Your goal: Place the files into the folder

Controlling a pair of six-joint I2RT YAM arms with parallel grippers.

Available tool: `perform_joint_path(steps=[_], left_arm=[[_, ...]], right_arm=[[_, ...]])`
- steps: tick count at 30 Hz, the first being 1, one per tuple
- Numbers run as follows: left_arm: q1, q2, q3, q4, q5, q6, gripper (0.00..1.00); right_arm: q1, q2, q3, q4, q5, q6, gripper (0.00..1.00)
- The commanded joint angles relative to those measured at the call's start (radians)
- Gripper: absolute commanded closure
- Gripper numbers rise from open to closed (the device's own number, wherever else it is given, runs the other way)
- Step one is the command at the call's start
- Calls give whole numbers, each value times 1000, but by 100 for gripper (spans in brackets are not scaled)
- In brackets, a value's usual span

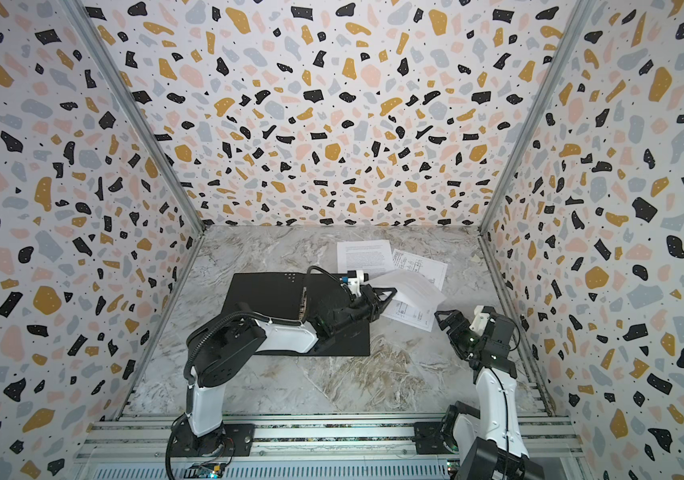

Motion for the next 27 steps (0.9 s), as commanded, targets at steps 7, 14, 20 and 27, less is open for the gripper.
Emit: perform_joint_path(steps=[7,14,20,27], left_arm=[[208,-135,-12,-118,61,163,94],[224,-159,-167,-61,65,155,94],[223,-184,-312,15,59,124,94],[205,-189,-429,114,60,73,94]], right_arm=[[206,46,37,173,-34,123,8],[361,160,10,328,19,204,8],[406,268,-28,485,-9,287,9],[491,454,-26,665,-23,343,10]])
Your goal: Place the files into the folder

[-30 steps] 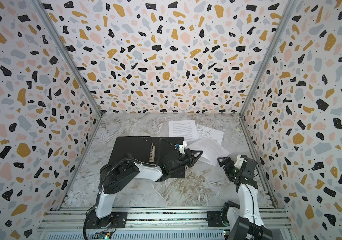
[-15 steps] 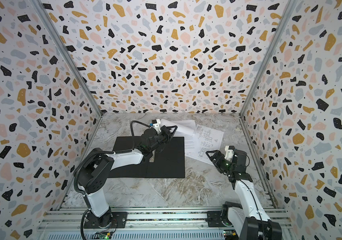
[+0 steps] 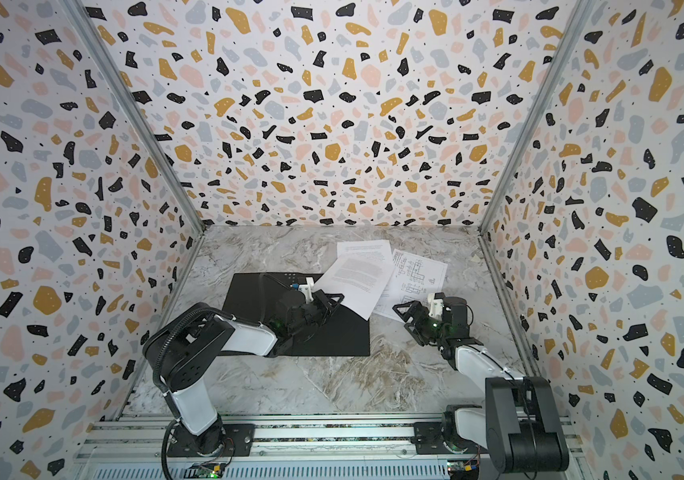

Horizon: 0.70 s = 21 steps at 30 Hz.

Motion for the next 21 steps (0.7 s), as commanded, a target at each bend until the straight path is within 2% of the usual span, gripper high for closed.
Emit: perform_joint_path(steps=[1,7,10,21], left_arm=[[-15,-27,-42,145,10,-39,94],[-24,-7,-93,236,10,-96,94],[-35,-20,-116,245,4,-103,94],[-65,-41,-178,283,-22,-127,94]], right_arm=[[43,77,-6,171,-21,69,11],[135,208,32,287,14,113,14],[150,265,41,378,10,152,17],[169,449,138,535,18,192,30]])
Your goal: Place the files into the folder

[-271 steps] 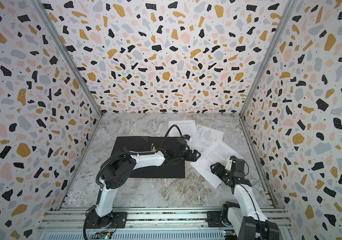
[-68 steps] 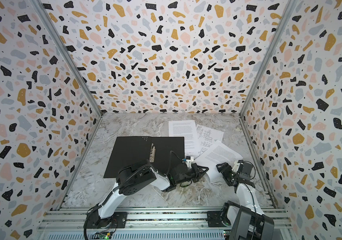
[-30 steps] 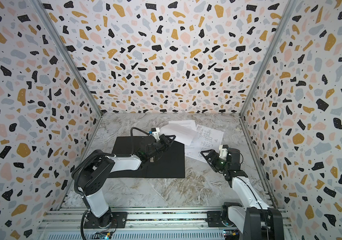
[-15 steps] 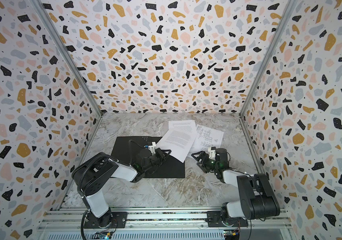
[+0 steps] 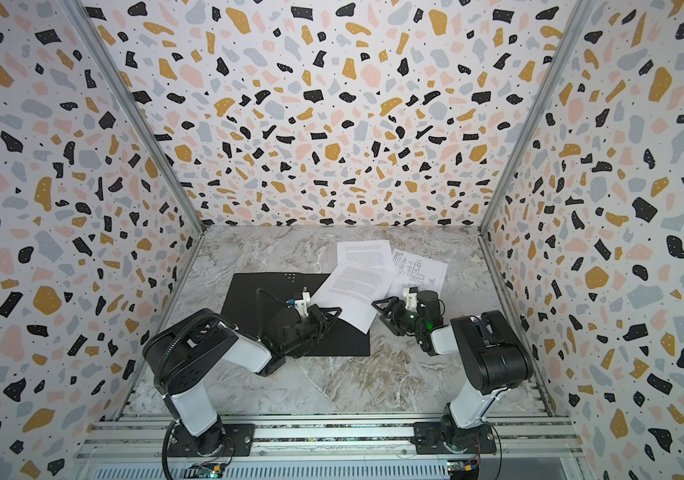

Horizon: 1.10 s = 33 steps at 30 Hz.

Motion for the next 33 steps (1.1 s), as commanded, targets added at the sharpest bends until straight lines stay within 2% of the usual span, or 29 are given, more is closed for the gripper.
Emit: perform_joint_path(steps=[1,9,18,25,29,33], left_arm=[[-12,-24,-17,84,-17,-11,94],[-24,-34,-43,87,-30,-13,94],[-30,-15,-72,117,-48,-26,93],[-42,-3,-84,141,-54,-36,91],[-49,2,-109,144,-65,-39,84],[-50,-5,-145,160,-80,-44,64]], right_arm=[[9,37,53,81,3,23,31],[12,102,112,125,9,47,42],[12,83,123,93,27,47,57],[14,92,135,83,20,45,64],[14,85,144,39,26,24,76],[13,80,150,22,22,9,95]])
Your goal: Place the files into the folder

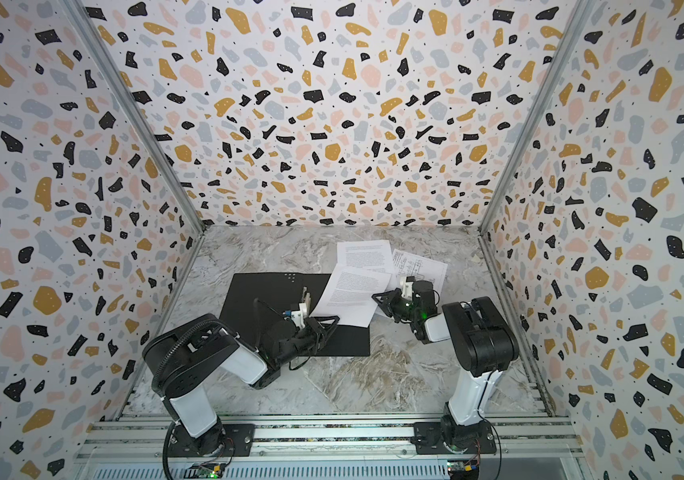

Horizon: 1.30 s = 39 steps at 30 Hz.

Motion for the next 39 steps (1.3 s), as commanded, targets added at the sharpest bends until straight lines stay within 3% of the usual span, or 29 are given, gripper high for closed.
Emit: perform_joint_path(steps=[1,5,9,14,18,23,30,39], left_arm=[[-4,3,-19,61,-15,2,57],[-4,-25,-18,6,-6,17,35],[-5,-122,-2,-139,-6,87,0],[-4,-339,51,-538,-69,265,0],[14,-542,66,-844,-211,358,1],[142,-667,34,-947,-164,427,1],[293,-646,31,-1005,-82,535,0],[335,-503,19,-926,8,595,0]], right_arm=[[4,-33,34,-43,-1,-29,98],[4,-33,53,-76,-2,-46,100],[5,-45,93,-152,-1,-92,100],[9,-80,181,-303,15,-182,100],[41,-81,287,-453,30,-266,100],[108,-39,422,-579,35,-338,100],[161,13,541,-666,54,-370,100],[166,10,510,-643,41,-355,100]])
